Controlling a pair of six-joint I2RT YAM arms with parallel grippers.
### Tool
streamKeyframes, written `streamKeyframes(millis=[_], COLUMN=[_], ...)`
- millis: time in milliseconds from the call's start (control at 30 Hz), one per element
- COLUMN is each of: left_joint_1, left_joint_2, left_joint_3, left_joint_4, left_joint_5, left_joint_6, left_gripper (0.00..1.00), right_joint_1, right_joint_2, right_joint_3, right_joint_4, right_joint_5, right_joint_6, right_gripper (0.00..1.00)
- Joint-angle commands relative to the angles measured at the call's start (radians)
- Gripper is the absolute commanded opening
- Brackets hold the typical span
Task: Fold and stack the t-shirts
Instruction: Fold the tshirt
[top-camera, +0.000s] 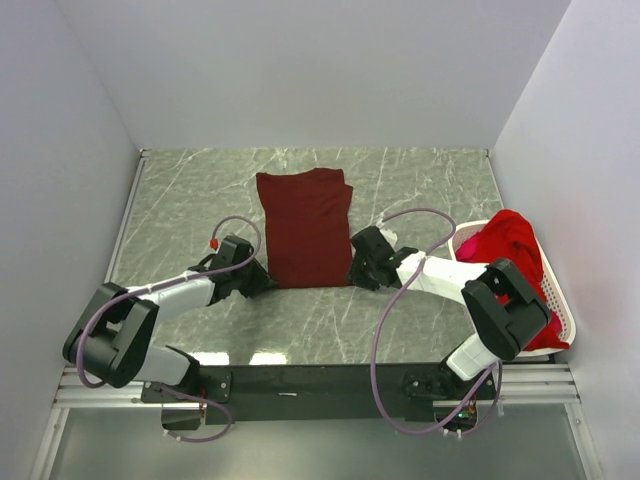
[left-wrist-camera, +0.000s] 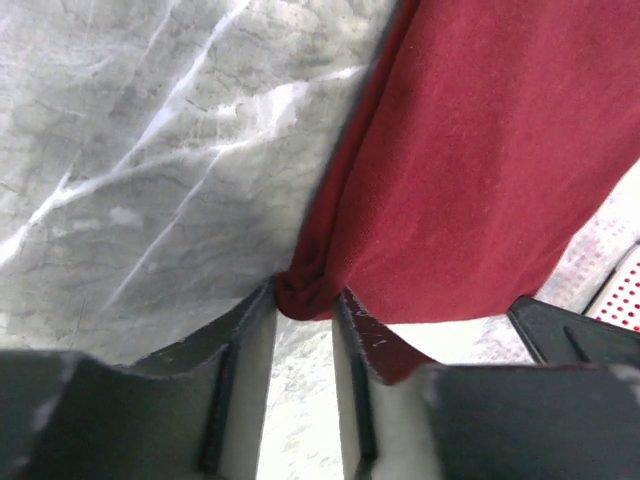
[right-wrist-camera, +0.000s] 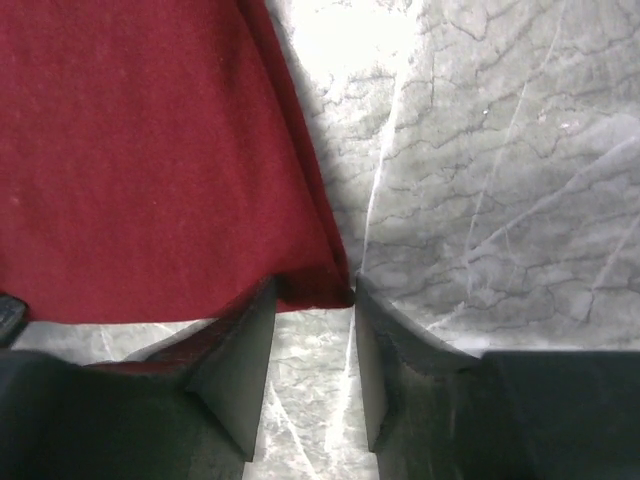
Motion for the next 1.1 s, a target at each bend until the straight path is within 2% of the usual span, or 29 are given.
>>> streamKeyframes(millis=[0,100,167,200,433,633,767,833,933,1067], left_joint_1=[-0.005,-0.005,-0.005,-0.008,-0.051,-0.143,-0.224,-0.261,-0.267,-0.258], left_joint_2=[0.017,0.025,0.032,0.028,-0.113,-0.271,-0.455,-0.554,-0.635,-0.574], left_joint_3=[-0.007,0.002,0.009,0.017,-0.016,-0.108,-0.141,-0.132,-0.07,0.066], left_joint_4=[-0.008,-0.009,-0.012,-0.011,-0.11,-0.239,-0.343,-0.419,-0.523,-0.563], left_joint_5=[-0.05,-0.055,-0.049,-0.04,-0.04,-0.02,-0.038,-0.05,-0.069,-0.152], left_joint_6=[-0.002,0.012,0.024,0.038,0.049,0.026,-0.037,-0.065,-0.051,0.016], left_gripper=[0.29,0.15,0.01,0.01,0.01,0.01,0.01,0.01,0.01,0.01], right_joint_1=[-0.004,-0.004,-0.002,-0.002,0.064,0.271,0.409,0.458,0.466,0.434], right_joint_2=[0.015,0.018,0.018,0.013,-0.141,-0.335,-0.479,-0.523,-0.577,-0.57], right_joint_3=[-0.018,-0.005,0.002,0.01,-0.043,-0.168,-0.224,-0.232,-0.203,-0.056], right_joint_4=[0.041,0.038,0.035,0.029,-0.034,-0.105,-0.186,-0.241,-0.326,-0.407], right_joint_5=[0.032,0.049,0.052,0.055,0.08,0.119,0.173,0.187,0.209,0.264], right_joint_6=[0.012,-0.003,-0.02,-0.034,-0.057,0.032,0.136,0.184,0.196,0.14], right_gripper=[0.32,0.08,0.02,0.0,0.0,0.0,0.0,0.0,0.0,0.0])
